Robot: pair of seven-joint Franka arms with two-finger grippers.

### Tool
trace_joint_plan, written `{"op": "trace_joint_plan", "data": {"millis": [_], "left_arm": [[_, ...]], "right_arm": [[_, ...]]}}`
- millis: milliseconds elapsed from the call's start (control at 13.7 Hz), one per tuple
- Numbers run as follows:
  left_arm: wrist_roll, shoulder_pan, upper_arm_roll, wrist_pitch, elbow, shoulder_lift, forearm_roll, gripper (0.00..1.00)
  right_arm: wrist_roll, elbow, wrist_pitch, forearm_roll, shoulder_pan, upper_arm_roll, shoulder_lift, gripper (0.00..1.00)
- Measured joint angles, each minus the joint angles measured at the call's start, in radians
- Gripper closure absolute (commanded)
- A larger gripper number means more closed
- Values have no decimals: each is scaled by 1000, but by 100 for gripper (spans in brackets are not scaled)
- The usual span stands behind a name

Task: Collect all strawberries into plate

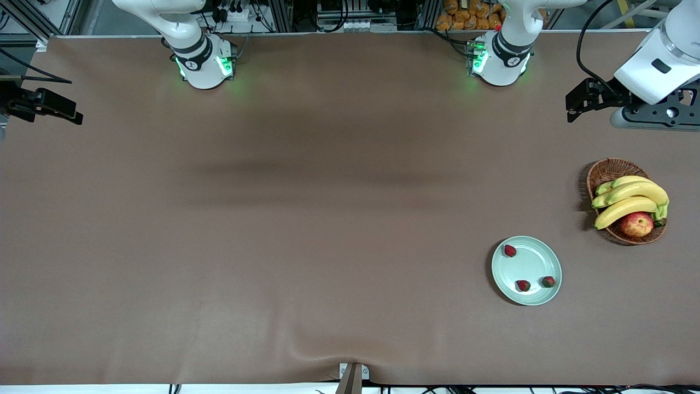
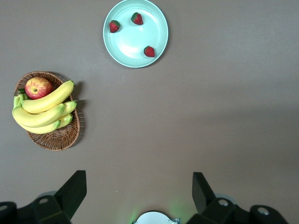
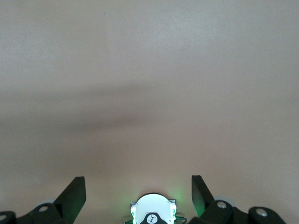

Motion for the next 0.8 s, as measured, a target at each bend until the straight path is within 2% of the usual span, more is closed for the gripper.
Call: {"op": "trace_joint_plan", "data": {"millis": [802], "left_arm": [[0, 1, 2, 14, 9, 4, -10, 0]], "right_arm": [[-1, 57, -50, 3, 3, 1, -5, 0]]}}
